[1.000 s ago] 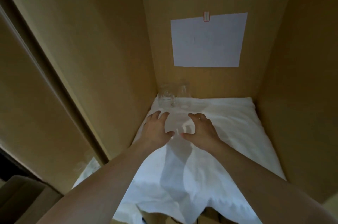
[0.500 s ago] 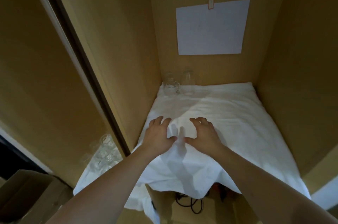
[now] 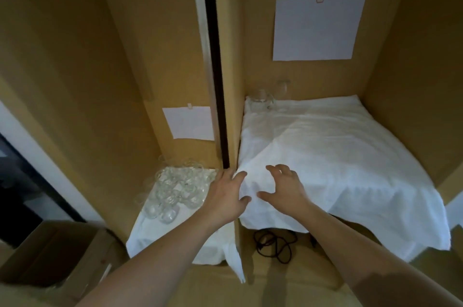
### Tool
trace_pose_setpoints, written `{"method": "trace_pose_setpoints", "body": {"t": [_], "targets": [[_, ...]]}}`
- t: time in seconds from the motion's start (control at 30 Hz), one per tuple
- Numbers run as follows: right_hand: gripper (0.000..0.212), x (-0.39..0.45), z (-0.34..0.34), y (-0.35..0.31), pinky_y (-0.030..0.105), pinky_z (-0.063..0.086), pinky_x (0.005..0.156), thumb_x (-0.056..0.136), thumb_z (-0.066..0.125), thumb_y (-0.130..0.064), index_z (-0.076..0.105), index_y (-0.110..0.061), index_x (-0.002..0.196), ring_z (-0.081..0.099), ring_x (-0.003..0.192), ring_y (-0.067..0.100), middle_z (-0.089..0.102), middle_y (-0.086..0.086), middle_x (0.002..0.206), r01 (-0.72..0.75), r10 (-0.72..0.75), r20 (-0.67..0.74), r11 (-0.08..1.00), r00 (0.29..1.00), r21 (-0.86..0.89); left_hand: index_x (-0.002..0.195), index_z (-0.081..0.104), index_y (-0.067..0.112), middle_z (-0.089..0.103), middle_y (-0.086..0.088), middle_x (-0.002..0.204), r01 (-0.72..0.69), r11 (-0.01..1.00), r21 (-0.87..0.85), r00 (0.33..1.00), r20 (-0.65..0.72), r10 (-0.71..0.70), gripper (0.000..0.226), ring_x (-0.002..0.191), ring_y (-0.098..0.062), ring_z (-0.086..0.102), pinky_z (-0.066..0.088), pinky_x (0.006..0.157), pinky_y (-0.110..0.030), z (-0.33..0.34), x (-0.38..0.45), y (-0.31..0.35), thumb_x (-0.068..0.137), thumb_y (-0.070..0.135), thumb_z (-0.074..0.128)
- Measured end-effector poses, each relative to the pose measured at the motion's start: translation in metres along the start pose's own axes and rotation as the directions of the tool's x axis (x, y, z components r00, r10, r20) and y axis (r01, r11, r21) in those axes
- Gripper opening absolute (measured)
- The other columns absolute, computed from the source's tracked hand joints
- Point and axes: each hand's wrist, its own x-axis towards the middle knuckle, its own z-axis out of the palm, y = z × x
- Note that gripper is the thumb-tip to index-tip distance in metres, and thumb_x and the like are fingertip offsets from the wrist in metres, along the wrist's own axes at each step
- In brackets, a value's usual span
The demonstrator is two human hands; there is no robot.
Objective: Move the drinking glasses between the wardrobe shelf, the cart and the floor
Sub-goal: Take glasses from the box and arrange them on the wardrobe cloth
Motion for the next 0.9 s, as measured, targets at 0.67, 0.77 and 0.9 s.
{"method": "trace_pose_setpoints", "body": {"t": [0.67,0.77,0.9], "targets": [[0.084,0.004,0.145,-0.169,0.038,0.035,0.115,0.088,0.065,-0.059,0.029,-0.028,0.157,0.031,0.145,0.028,0.029,0.003,0.161,0.178,-0.168,0.311,0.984,0.935,-0.004,0.152,0.038,0.024,0.032,-0.009,0.160,0.474,0.878,-0.065,0.878,0.103,-0.467,0.069,0.146,-0.033,0.028,0.034,0.116,-0.046,-0.019,-0.112,-0.202,0.093,0.047,0.065],[0.083,0.025,0.166,-0.187,0.036,0.033,0.115,0.088,0.068,-0.056,0.032,-0.025,0.156,0.032,0.144,0.028,0.031,0.004,0.160,0.168,-0.173,0.353,0.985,0.920,0.046,0.151,0.041,0.022,0.040,-0.008,0.155,0.533,0.844,-0.065,0.844,0.110,-0.525,0.070,0.142,-0.032,0.035,0.037,0.114,-0.044,-0.021,-0.112,-0.228,0.091,0.046,0.067],[0.083,0.051,0.187,-0.209,0.033,0.031,0.116,0.088,0.070,-0.054,0.033,-0.023,0.155,0.033,0.143,0.028,0.033,0.006,0.157,0.143,-0.178,0.396,0.983,0.901,0.118,0.152,0.039,0.021,0.040,-0.008,0.154,0.588,0.807,-0.045,0.804,0.140,-0.578,0.071,0.141,-0.032,0.037,0.037,0.114,-0.043,-0.026,-0.104,-0.263,0.091,0.046,0.067]]}}
